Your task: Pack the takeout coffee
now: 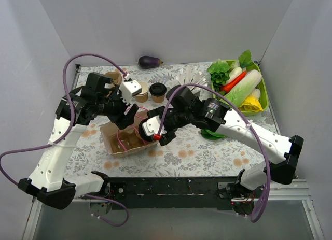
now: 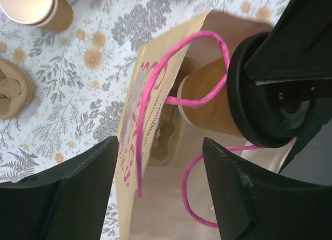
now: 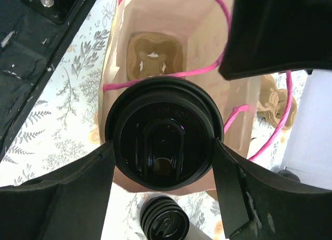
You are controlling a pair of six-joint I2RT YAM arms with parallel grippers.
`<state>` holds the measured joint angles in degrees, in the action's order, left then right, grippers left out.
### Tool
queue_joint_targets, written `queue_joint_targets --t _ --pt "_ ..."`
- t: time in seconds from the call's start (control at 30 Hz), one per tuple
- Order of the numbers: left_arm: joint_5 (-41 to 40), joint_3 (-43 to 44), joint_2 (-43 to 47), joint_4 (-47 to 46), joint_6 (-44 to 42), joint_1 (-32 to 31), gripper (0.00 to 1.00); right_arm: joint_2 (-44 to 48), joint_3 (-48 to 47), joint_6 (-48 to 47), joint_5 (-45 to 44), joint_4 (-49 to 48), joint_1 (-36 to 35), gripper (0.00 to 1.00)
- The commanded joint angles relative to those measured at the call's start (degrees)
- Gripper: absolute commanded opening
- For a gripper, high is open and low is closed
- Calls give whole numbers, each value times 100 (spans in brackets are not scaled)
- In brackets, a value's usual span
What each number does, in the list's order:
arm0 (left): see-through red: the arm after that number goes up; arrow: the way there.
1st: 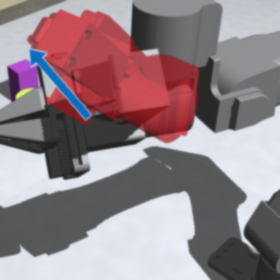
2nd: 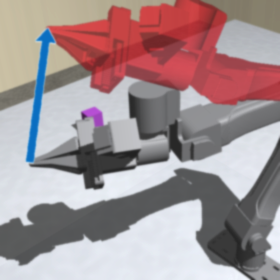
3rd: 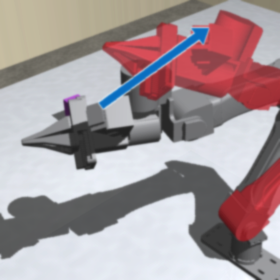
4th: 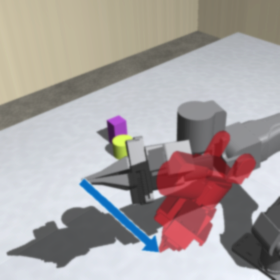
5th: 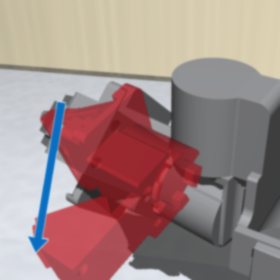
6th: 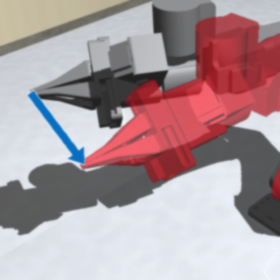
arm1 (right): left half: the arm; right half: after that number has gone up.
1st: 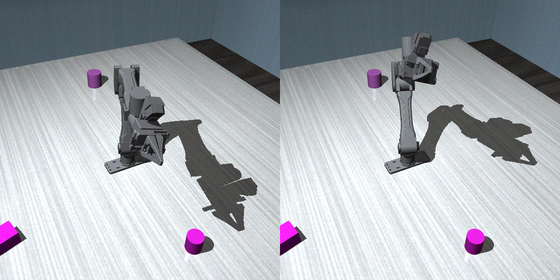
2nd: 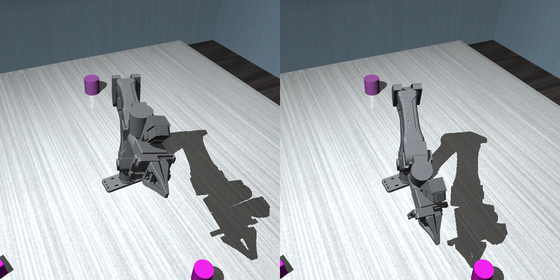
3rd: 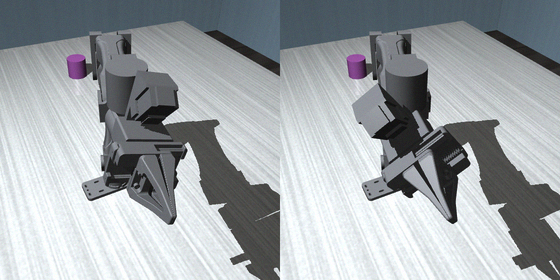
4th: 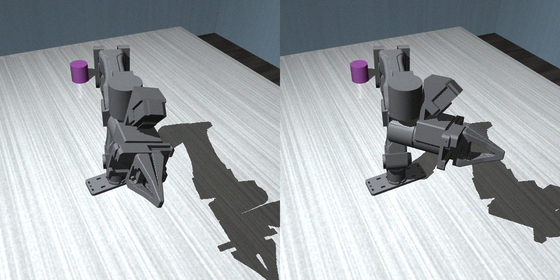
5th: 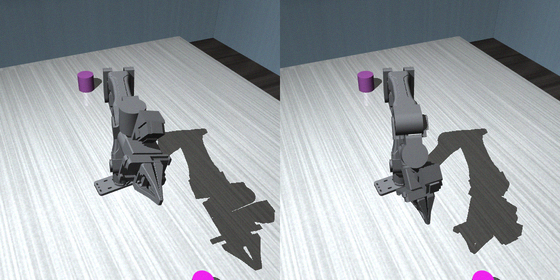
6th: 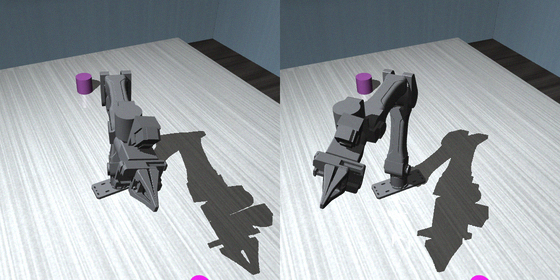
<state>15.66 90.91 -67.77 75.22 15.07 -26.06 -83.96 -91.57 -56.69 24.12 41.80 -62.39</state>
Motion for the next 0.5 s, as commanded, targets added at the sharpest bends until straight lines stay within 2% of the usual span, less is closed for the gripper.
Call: queue_joint_targets --t 0.0,0.1,0.23,0.33,0.47 --pt "279 900 176 116 137 -21 71 459 130 -237 -240 82 -54 1" --pt "228 1654 115 -15 171 -21 75 723 411 -457 -390 188 -54 1" --pt "-141 1957 0 -350 321 -4 77 811 482 -739 -417 539 -54 1" --pt "-502 1370 88 -561 400 -4 77 847 508 -520 -470 408 -54 1" --pt "-792 270 474 -991 497 -13 77 576 273 488 -496 -110 -54 1"
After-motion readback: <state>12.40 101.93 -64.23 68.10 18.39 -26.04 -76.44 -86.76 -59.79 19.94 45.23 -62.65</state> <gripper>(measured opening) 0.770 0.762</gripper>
